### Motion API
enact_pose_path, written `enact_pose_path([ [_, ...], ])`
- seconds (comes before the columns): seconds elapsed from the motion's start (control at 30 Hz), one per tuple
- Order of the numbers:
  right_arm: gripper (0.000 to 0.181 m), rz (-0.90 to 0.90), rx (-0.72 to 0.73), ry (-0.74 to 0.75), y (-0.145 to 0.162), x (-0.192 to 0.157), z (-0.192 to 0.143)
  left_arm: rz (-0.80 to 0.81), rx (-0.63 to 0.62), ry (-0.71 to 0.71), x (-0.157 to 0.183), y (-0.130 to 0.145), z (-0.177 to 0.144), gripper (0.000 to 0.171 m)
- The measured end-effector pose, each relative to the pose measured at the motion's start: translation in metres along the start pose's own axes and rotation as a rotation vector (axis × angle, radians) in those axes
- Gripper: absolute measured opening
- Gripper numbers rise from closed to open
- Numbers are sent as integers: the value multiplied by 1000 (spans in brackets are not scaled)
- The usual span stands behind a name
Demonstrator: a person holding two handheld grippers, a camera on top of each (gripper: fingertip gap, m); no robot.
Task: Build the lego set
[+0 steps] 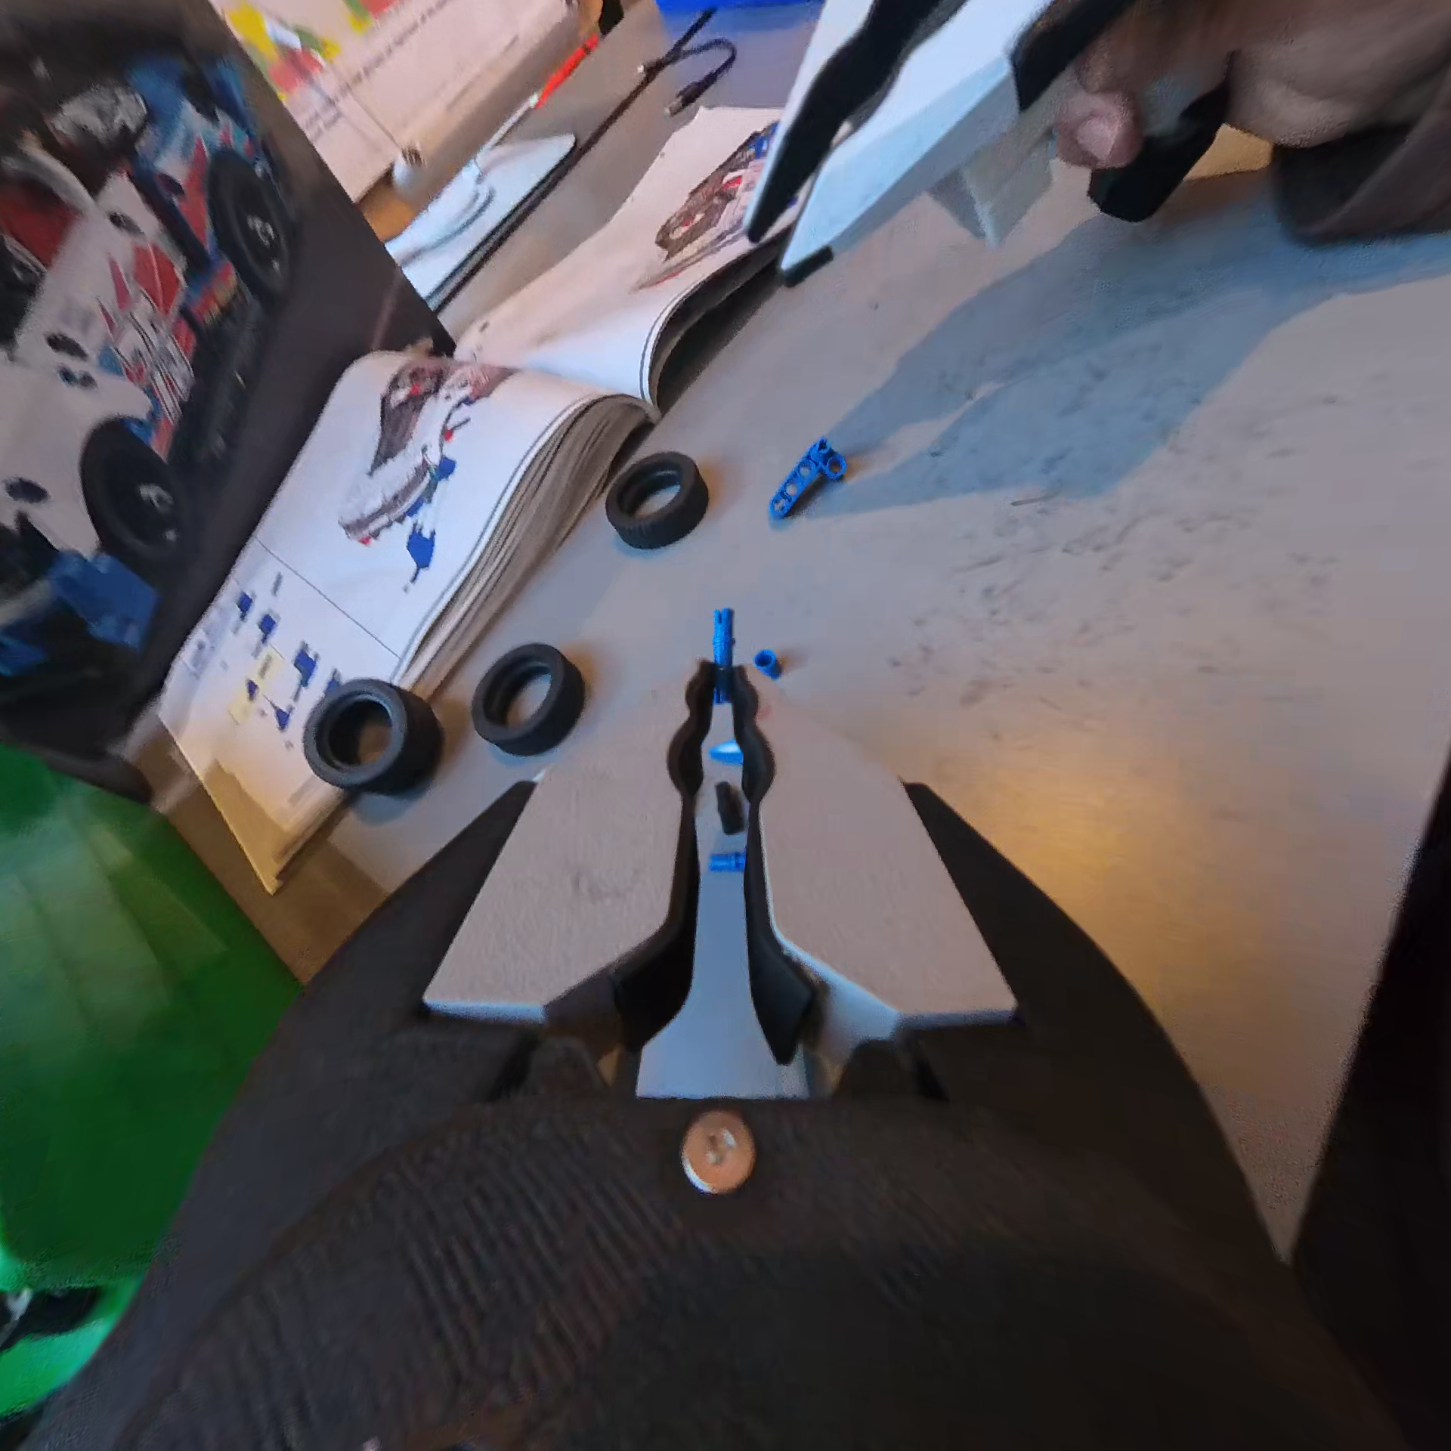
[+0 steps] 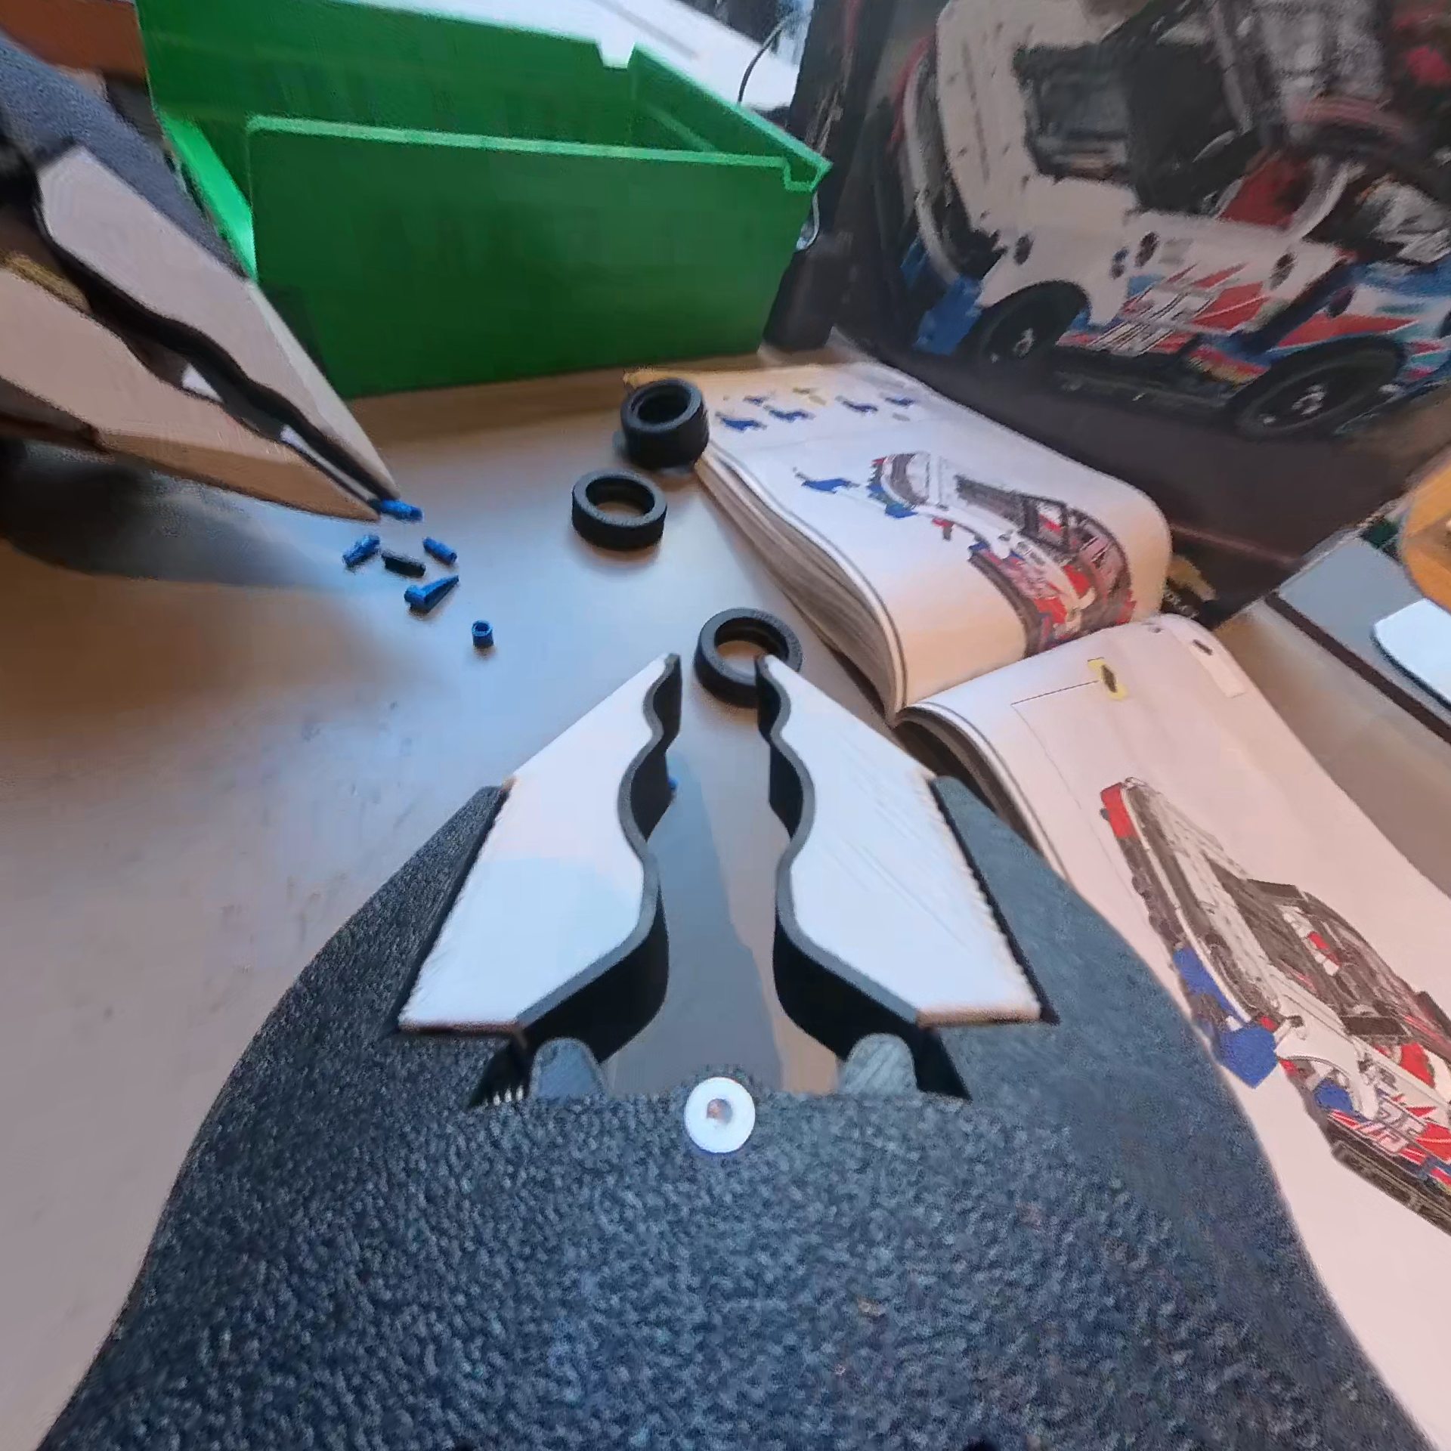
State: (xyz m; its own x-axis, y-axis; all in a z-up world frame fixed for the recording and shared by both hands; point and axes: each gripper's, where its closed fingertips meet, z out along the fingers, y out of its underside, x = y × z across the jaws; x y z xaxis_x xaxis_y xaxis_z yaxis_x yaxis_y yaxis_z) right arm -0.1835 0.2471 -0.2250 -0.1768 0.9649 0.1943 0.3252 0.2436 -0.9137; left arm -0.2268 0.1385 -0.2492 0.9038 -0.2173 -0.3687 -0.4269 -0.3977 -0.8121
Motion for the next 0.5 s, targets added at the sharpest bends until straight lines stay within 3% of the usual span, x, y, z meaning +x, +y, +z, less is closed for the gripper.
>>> enact_pose_path([
  [0.23,17,48,148,40,-20,14,-12,151,44,-24,-8,-5,9,1],
  [0.5,14,6,151,34,-22,11,0,-19,105,51,-14,-7,7,1],
])
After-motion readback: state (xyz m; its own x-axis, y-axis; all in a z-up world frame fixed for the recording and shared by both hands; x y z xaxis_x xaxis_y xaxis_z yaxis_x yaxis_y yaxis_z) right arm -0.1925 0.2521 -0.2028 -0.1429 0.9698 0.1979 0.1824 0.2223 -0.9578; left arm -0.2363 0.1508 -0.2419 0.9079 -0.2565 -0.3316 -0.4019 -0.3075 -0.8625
